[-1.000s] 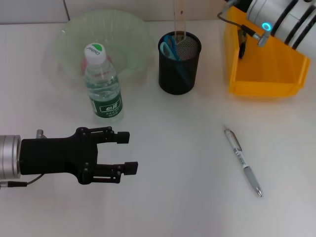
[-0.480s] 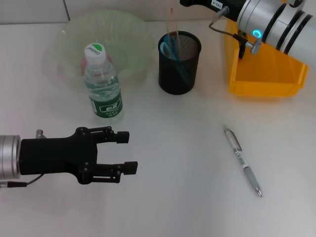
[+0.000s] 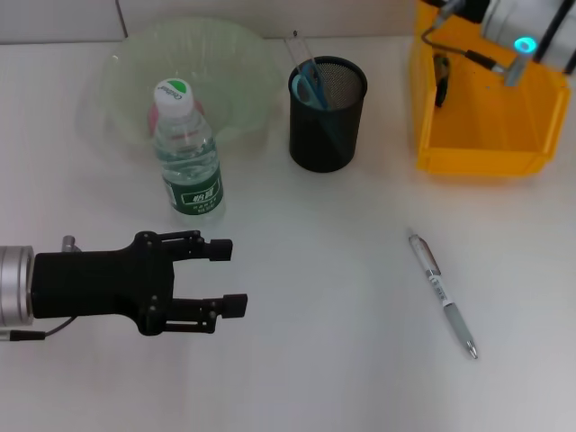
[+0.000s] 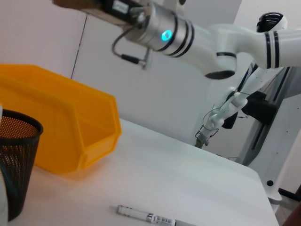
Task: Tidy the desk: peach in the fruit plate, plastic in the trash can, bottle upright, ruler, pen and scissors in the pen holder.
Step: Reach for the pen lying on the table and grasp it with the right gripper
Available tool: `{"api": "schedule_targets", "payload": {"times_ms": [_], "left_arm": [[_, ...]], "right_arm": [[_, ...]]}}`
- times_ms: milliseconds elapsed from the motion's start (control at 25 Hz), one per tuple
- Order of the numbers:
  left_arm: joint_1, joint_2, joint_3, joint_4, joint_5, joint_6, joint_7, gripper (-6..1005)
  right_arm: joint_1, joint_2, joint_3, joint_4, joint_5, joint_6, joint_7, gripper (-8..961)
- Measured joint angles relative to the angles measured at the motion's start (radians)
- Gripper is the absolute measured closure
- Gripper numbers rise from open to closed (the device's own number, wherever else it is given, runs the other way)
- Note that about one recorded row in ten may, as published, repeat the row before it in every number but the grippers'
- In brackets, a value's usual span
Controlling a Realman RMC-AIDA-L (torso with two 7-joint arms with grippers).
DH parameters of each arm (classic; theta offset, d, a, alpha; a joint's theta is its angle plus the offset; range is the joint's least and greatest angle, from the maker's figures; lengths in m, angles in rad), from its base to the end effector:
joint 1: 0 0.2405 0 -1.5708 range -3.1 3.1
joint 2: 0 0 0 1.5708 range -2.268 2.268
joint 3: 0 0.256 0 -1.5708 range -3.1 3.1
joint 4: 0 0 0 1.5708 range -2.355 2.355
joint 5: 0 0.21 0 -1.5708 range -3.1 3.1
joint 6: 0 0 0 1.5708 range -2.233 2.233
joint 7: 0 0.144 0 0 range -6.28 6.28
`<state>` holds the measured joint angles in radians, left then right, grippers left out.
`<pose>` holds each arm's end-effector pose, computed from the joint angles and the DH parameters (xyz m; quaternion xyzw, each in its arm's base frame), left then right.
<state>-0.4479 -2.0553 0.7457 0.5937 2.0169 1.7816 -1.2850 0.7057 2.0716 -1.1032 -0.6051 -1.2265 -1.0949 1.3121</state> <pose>-0.2744 0.2732 -0.0076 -0.9456 -0.1923 -0.2619 0.0169 0.1518 0.4265 0.0022 -0.8628 0.1800 0.3958 0.2580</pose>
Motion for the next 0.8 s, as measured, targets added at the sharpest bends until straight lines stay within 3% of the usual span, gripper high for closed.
{"api": "schedule_targets", "payload": {"times_ms": [40,80,200,240,320,360,440,640,800], "left_arm": [[-0.001,0.003,0.0,0.0,0.0,0.001,0.0,194],[-0.001,0.003,0.0,0.0,0.0,0.001,0.0,194],[-0.001,0.006,0.0,0.005,0.0,0.001,0.0,194],[-0.002,0.006,0.0,0.009,0.0,0.002,-0.001,194],[-0.002,0.006,0.0,0.016,0.0,0.002,-0.002,194],[-0.002,0.006,0.0,0.017,0.0,0.002,-0.002,194],[-0.006,0.006,0.0,0.018,0.001,0.001,-0.001,194],[-0.012,0.007,0.0,0.029,0.004,-0.002,-0.007,195],[-0.012,0.006,0.0,0.044,0.002,-0.001,-0.016,195]], "right_arm": [[-0.092,-0.007,-0.028,-0.218,-0.12,-0.005,0.186,381],[-0.092,-0.007,-0.028,-0.218,-0.12,-0.005,0.186,380],[-0.196,0.0,-0.02,-0.541,-0.403,-0.054,0.504,376],[-0.229,0.01,0.012,-0.783,-0.662,-0.164,0.765,374],[-0.225,0.012,0.045,-0.927,-0.84,-0.303,0.942,298],[-0.225,0.012,0.045,-0.927,-0.84,-0.303,0.942,261],[-0.197,0.01,0.08,-1.033,-0.991,-0.503,1.112,185],[-0.16,0.008,0.076,-1.069,-1.167,-0.677,1.251,174],[-0.157,0.01,0.038,-1.058,-1.258,-0.704,1.304,171]]}}
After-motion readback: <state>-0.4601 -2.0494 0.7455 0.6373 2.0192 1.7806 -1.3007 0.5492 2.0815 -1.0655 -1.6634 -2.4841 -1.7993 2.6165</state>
